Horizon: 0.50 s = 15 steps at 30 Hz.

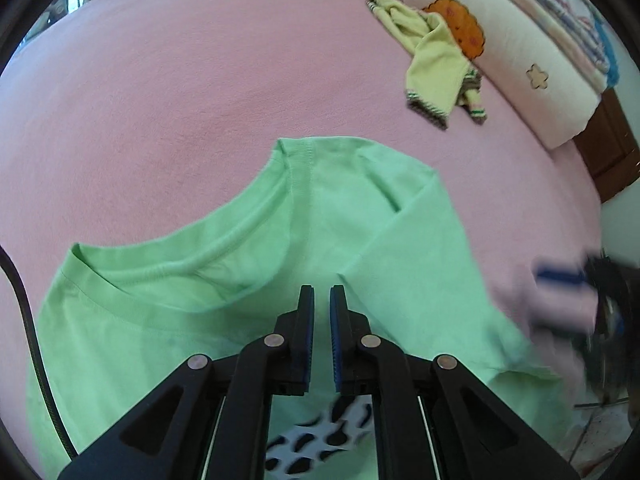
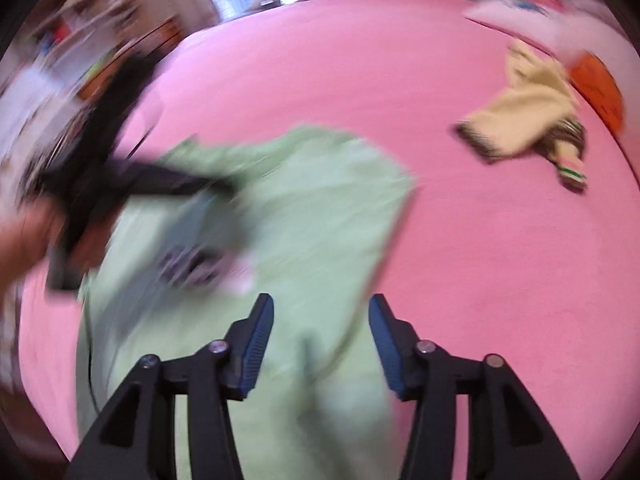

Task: Fold small clothes

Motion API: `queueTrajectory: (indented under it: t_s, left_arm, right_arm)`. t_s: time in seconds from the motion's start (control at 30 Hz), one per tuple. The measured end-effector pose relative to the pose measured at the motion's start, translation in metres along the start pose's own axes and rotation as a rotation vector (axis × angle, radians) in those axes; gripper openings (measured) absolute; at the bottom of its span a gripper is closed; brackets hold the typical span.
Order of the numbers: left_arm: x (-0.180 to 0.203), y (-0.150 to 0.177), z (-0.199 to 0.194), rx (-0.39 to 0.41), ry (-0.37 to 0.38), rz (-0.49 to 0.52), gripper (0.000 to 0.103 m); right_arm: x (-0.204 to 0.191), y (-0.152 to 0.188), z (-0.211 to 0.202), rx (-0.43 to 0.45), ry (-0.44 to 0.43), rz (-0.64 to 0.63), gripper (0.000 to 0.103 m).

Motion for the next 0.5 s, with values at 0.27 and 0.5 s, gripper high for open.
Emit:
queueTrajectory:
  t_s: [0.27,0.5]
  left_arm:
    - [0.033,0.010,0.021,0.029,-0.030,-0.038,0.007]
    - [0.052,0.033,0.012,0.093,0.008,-0.218,0.009]
  right_arm:
    - [0.076,-0.057,0.074,-0.092,-0.101,0.124,0.050]
    - [0.081,-0.078,0.113,-0.116,-0.269,0.162,0.050]
Point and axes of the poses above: each gripper's, at about its wrist camera, not at the fingertips, and z roughly the way its jaws point, x to its right, y to its underside, the point moved 6 cm from there along z, roughly the way its jaws point, and after that the axes turned 2 degrees about y, right-handed, at the moved point
